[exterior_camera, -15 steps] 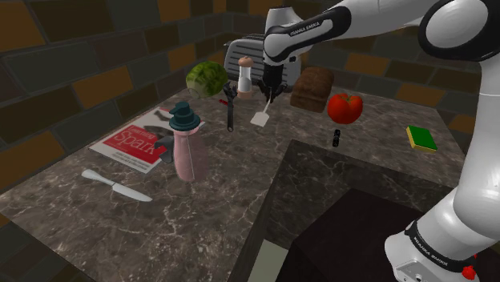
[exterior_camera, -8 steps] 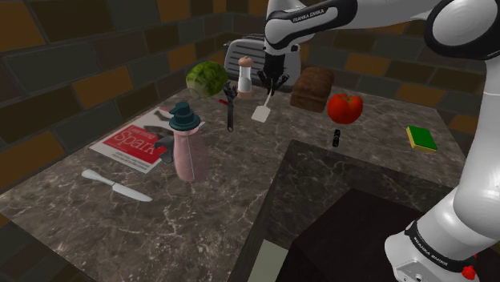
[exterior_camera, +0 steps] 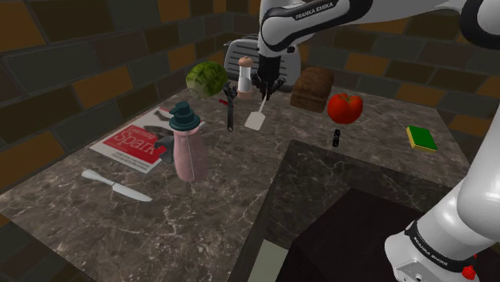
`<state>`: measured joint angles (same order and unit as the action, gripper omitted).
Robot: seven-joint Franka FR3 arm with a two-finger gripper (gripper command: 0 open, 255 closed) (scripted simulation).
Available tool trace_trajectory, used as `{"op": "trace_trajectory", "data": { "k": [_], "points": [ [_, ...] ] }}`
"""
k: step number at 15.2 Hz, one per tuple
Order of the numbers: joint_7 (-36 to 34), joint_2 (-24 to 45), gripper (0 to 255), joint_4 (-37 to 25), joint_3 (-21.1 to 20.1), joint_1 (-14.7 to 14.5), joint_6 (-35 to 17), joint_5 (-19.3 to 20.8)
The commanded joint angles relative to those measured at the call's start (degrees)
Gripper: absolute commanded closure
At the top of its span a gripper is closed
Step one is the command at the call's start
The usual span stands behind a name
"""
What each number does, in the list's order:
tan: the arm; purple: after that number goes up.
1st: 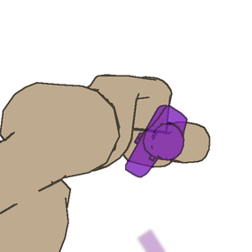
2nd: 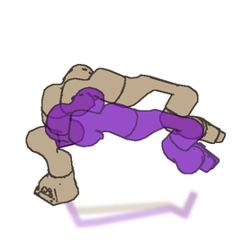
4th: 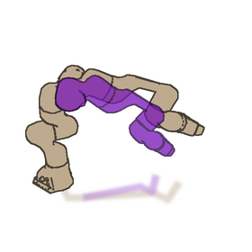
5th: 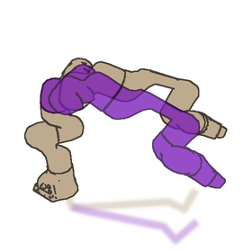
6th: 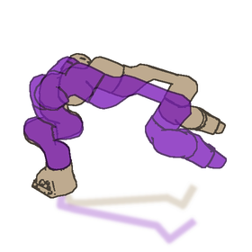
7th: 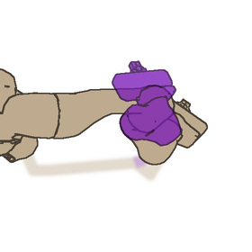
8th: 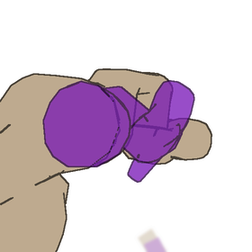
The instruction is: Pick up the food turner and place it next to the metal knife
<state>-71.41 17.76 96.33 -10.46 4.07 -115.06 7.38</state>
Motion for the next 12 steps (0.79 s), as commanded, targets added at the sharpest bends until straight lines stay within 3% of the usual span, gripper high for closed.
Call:
{"op": "trace_trajectory", "data": {
  "k": [1,12],
  "points": [
    [-2.41,-1.86,255,3.0,-0.8,-1.33,-0.98,0.03],
    [-15.31,-9.27,255,13.08,-6.07,-8.62,-2.77,-0.38]
  ]
}}
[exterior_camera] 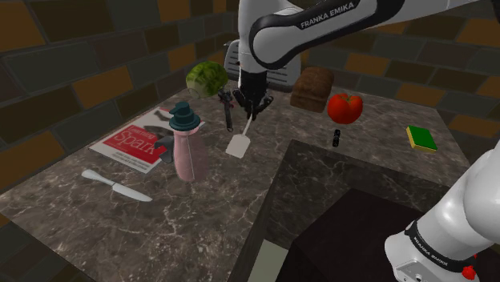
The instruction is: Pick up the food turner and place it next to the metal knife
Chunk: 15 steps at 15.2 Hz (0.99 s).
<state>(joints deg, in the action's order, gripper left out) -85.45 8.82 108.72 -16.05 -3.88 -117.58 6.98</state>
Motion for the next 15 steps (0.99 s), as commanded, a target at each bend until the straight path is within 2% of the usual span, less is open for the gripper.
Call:
{"op": "trace_trajectory", "data": {
  "k": [1,8,15],
  "points": [
    [-2.52,-0.72,255,1.18,-1.03,-1.36,-0.28,-0.01],
    [-11.6,-1.95,255,2.74,-4.99,-6.42,0.09,0.08],
    [-21.28,-0.5,255,1.03,-8.95,-11.86,1.33,1.08]
  ]
}}
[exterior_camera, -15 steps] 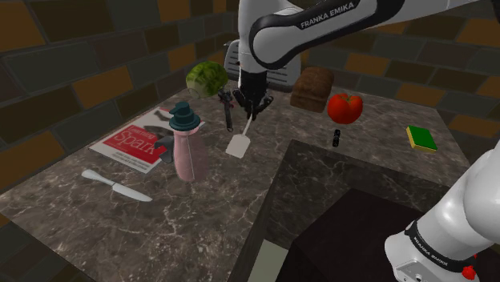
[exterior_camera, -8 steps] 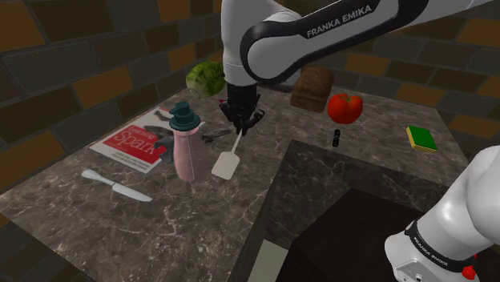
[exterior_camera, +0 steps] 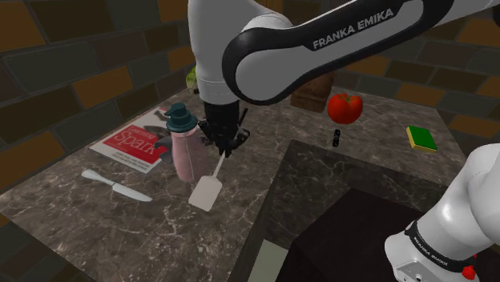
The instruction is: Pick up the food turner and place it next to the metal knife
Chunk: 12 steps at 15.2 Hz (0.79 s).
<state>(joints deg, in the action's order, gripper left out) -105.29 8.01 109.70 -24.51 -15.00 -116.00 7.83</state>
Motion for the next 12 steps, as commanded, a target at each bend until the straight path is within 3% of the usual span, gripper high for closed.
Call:
{"op": "trace_trajectory", "data": {
  "k": [1,12],
  "points": [
    [-2.86,0.75,255,-0.46,-1.03,-1.57,0.01,0.48],
    [-18.58,9.28,255,-10.86,-5.65,-12.17,4.44,5.02]
  ]
}}
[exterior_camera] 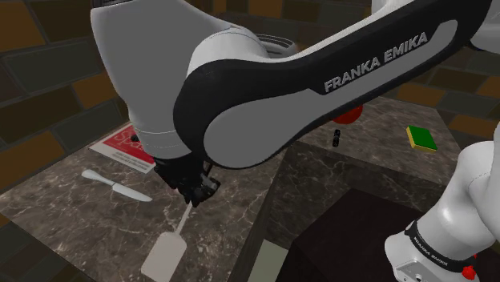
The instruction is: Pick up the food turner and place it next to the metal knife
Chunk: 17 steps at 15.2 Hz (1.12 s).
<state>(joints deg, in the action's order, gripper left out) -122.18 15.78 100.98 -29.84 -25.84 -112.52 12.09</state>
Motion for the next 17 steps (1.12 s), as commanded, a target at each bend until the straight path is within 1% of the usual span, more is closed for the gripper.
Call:
{"op": "trace_trajectory", "data": {
  "k": [1,3,4,17],
  "points": [
    [-3.07,2.62,255,-3.54,-0.6,-2.47,1.55,1.32],
    [-5.73,4.98,255,-6.62,-1.03,-4.88,2.83,2.47],
    [-6.36,5.59,255,-7.44,-1.08,-5.53,3.17,2.75],
    [-8.32,9.14,255,-2.11,0.1,-5.98,-5.14,5.25]
  ]
}}
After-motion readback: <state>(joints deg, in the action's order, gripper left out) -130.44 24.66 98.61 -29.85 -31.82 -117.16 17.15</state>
